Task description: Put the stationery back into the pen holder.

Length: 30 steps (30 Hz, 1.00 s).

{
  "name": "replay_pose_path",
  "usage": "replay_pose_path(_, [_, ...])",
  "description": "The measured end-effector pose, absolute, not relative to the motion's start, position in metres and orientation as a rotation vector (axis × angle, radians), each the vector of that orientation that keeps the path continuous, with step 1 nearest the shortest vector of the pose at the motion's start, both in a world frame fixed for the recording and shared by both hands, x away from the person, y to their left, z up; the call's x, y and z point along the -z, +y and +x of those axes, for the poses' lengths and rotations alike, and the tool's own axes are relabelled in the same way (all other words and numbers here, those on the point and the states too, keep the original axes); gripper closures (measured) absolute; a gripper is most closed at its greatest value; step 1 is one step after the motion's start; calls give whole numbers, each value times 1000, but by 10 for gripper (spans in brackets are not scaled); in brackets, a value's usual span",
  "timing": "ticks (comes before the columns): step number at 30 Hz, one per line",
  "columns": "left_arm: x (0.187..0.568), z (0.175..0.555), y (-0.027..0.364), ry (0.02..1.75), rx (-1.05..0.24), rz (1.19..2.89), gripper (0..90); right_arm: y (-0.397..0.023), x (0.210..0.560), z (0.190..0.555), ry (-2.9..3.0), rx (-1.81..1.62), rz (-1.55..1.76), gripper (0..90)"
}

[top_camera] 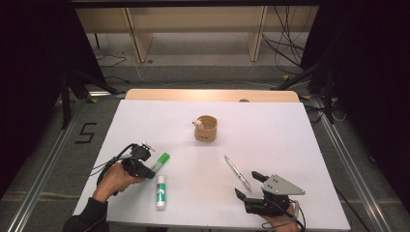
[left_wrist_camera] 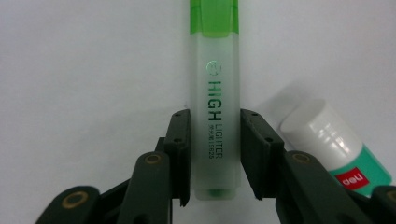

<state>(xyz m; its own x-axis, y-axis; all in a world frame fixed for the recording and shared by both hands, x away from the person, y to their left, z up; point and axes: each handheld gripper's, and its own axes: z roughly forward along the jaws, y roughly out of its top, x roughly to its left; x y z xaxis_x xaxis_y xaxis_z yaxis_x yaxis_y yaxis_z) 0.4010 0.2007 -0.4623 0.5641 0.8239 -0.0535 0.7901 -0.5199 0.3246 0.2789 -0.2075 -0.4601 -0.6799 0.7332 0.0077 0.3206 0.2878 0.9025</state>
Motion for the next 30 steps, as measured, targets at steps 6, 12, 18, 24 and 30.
replay_pose_path(6, [451,403,208,1294,-234,2362,659,-208,460,279,2150,-1368,951,213])
replay_pose_path(12, [440,399,204,1177,-367,2187,659,-208,460,279,2149,-1375,951,213])
replay_pose_path(18, [435,391,192,1064,-392,2072,658,-209,460,280,2149,-1386,959,212])
replay_pose_path(24, [434,385,181,980,-364,1985,658,-206,460,281,2149,-1428,977,213])
replay_pose_path(30, [437,379,170,938,-391,1981,658,-204,455,288,2135,-1530,1042,211])
